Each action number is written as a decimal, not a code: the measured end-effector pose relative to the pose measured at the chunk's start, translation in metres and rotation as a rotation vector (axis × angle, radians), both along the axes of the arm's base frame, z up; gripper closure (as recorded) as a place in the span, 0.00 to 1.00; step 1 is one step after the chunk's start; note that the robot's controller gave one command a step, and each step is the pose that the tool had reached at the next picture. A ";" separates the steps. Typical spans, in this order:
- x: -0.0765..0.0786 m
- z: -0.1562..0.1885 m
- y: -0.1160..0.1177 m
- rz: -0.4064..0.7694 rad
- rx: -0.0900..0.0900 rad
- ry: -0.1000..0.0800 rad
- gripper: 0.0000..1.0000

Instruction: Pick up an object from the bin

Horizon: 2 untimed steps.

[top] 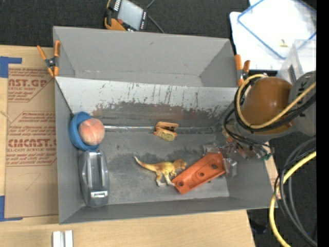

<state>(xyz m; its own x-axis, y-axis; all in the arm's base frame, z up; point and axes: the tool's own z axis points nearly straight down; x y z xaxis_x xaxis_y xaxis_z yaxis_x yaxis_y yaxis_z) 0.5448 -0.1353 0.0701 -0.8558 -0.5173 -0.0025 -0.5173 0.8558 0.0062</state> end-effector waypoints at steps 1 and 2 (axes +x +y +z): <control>0.005 0.000 0.030 0.115 0.000 -0.001 1.00; -0.005 0.019 0.029 0.127 0.007 0.010 1.00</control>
Offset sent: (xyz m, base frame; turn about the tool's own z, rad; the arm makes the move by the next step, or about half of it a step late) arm -0.0319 -0.0123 0.1417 0.0100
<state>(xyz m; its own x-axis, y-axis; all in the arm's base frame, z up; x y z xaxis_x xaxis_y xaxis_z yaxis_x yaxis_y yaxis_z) 0.5401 -0.1060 0.0886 -0.7835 -0.6214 0.0017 -0.6213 0.7834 0.0177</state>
